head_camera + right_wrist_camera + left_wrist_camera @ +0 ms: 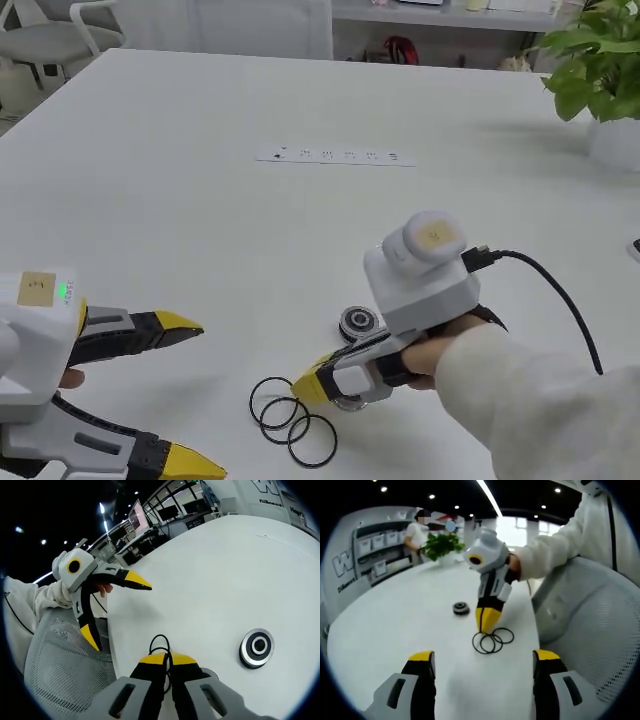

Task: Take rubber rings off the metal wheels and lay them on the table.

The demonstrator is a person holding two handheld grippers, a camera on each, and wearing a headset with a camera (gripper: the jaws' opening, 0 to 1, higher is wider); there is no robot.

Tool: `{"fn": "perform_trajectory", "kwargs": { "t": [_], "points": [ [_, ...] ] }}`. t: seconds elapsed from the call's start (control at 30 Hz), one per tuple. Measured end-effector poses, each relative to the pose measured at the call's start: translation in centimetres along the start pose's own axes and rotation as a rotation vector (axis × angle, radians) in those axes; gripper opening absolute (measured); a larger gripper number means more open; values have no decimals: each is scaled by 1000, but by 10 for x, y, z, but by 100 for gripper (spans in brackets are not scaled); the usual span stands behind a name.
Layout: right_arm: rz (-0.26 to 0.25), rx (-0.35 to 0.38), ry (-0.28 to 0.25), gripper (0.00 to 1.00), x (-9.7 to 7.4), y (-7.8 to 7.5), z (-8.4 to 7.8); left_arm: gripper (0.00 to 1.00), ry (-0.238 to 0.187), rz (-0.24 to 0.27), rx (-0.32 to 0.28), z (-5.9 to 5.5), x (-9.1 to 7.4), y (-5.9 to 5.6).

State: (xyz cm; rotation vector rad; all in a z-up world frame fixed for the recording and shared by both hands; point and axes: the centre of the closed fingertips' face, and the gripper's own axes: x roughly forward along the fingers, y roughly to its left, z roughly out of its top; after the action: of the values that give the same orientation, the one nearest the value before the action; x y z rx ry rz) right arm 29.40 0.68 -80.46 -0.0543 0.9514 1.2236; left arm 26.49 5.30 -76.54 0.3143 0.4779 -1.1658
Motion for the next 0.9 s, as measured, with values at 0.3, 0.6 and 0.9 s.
{"fn": "perform_trajectory", "kwargs": {
  "t": [0.3, 0.6, 0.9],
  "points": [
    [-15, -6, -10, 0, -3, -3, 4, 81, 0, 3, 1, 0, 0, 0],
    [-46, -12, -46, 2, -12, -9, 13, 81, -4, 3, -4, 1, 0, 1],
    [-64, -21, -147, 4, -28, -15, 34, 83, -45, 17, -18, 15, -3, 5]
  ]
}}
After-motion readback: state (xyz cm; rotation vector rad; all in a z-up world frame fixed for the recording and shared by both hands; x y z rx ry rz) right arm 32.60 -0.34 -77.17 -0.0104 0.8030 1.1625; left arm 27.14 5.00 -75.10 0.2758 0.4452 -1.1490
